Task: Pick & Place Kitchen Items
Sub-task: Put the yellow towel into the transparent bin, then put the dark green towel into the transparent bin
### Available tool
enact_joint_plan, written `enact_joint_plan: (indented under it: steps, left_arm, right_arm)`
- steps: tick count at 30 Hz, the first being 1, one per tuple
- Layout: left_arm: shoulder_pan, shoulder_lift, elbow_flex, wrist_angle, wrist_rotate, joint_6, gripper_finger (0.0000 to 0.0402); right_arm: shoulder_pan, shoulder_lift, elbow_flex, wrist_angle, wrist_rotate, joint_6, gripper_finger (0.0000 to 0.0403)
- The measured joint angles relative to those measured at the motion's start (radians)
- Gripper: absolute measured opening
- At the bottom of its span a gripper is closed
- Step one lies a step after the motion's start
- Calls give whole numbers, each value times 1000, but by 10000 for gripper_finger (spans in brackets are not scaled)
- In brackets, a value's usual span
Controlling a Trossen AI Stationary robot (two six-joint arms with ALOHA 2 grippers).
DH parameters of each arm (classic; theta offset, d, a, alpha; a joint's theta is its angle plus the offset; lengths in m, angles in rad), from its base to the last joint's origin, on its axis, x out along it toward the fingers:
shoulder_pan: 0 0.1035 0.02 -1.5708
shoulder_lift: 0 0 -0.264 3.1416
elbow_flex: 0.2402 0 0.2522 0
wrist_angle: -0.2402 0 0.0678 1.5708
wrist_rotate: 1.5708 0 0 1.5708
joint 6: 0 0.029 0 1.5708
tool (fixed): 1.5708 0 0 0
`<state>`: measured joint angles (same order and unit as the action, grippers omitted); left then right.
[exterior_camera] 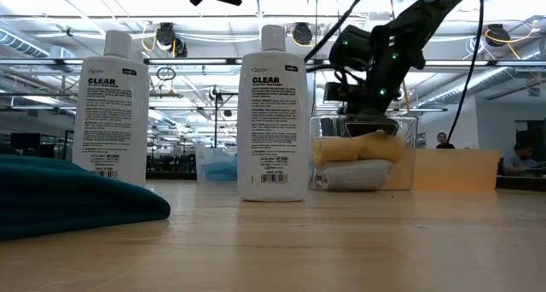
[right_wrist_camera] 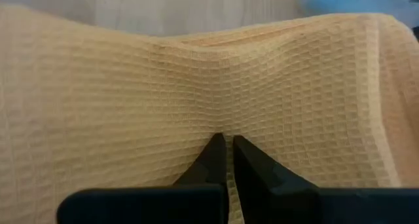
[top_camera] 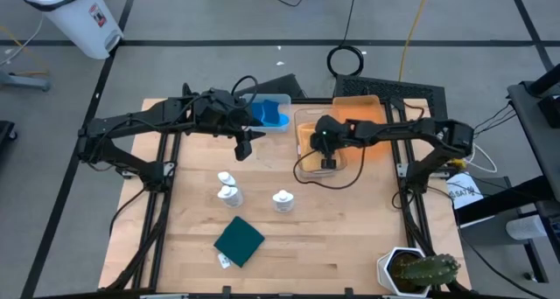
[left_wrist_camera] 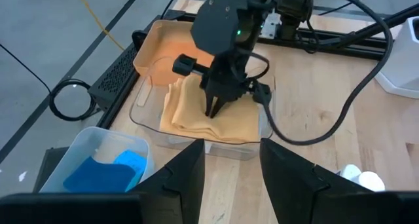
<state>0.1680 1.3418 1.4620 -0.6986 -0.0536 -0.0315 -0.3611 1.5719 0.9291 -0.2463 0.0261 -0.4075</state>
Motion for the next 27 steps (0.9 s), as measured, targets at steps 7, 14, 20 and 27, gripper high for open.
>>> enact_joint_plan:
  steps: [7,14,20,27]
  left_arm:
    - [0,0,0,2,0,0,152]
    - [0,0,0,7,0,-75,152]
    - [-26,0,0,-66,122,-103,152]
    - [-232,-37,-92,-122,-79,-295,152]
  right_arm:
    - [20,-71,0,0,75,-32,9]
    - [89,-277,0,-13,160,-20,6]
    - [202,-458,0,-30,154,152,7]
    - [378,-590,0,-107,157,214,1]
